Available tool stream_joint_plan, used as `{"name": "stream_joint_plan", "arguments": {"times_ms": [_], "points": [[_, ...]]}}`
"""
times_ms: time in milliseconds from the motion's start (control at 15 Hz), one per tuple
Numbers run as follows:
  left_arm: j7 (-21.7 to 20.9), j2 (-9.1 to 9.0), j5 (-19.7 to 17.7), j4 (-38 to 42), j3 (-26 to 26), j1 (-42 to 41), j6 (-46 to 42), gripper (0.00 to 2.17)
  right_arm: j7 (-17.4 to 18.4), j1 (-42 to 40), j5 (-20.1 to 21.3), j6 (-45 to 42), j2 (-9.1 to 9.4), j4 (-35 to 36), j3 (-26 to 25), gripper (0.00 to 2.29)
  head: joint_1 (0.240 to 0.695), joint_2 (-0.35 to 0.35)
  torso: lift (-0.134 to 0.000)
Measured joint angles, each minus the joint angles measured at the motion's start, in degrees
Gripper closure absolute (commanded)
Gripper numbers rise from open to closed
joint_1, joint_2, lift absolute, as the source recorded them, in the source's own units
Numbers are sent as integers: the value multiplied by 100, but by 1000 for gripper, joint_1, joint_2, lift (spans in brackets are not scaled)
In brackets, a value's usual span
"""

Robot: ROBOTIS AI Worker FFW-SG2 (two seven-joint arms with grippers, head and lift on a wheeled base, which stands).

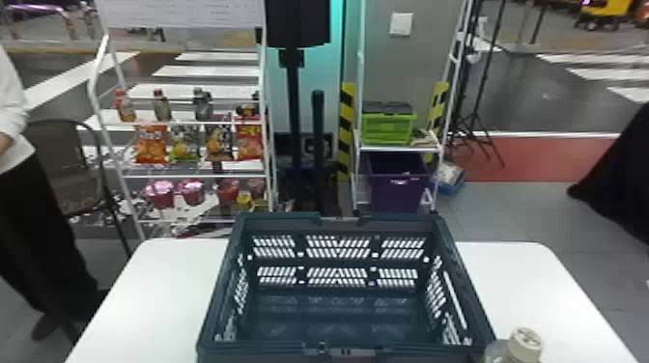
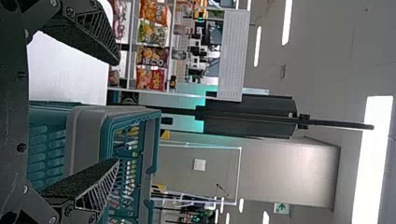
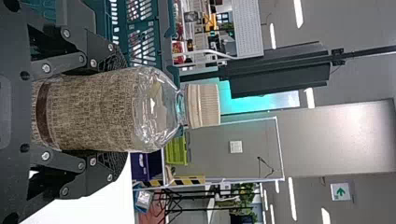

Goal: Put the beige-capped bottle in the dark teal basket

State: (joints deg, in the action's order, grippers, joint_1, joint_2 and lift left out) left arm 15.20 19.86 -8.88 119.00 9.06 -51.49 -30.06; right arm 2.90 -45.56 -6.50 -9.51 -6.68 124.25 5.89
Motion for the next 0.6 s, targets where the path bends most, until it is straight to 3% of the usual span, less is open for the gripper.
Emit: {"name": "stream_joint_plan", "arguments": {"times_ms": [600], "points": [[-7,0,18,22,-1,-81,-104,154,0,-43,9,-64,9,25,26,2071,499,0,0]]}}
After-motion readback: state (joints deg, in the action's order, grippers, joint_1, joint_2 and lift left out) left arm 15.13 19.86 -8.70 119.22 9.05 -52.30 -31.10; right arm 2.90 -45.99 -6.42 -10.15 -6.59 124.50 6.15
